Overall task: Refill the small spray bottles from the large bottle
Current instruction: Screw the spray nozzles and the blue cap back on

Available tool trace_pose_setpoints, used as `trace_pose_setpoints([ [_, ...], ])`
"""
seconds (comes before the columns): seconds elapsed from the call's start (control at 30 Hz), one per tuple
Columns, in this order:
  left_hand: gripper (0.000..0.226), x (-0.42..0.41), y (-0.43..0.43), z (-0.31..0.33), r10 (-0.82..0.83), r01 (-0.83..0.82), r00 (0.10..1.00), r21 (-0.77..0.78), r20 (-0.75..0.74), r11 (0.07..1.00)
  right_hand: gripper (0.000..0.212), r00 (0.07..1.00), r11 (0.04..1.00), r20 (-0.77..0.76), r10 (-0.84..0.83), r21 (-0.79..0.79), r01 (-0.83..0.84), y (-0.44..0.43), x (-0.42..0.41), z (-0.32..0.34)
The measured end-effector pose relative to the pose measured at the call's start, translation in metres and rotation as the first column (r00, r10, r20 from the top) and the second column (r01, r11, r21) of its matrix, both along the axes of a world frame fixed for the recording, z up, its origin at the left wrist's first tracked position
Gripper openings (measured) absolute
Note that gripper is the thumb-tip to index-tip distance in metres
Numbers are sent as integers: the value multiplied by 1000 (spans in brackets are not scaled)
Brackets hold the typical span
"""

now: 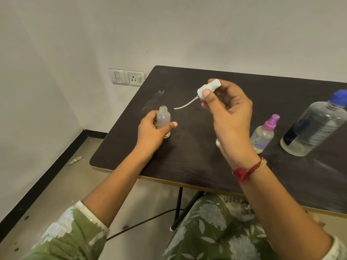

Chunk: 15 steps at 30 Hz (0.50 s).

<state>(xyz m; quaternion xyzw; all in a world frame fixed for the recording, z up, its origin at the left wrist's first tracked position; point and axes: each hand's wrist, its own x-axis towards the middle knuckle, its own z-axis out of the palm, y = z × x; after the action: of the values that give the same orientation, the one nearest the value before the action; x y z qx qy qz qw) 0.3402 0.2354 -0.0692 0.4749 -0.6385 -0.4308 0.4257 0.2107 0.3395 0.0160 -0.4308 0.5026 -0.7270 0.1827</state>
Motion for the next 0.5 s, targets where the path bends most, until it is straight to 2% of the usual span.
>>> trace_pose_setpoints([
  [0.23,40,-12,24,4,-113,113,993,6,-23,994,21,1000,1000,-2,-4,7,4,-1,0,7],
  [0.5,40,-22,36,1,-167,168,984,-1,-59,986,14,975,989,-171,-144,8,147,9,-9,8],
])
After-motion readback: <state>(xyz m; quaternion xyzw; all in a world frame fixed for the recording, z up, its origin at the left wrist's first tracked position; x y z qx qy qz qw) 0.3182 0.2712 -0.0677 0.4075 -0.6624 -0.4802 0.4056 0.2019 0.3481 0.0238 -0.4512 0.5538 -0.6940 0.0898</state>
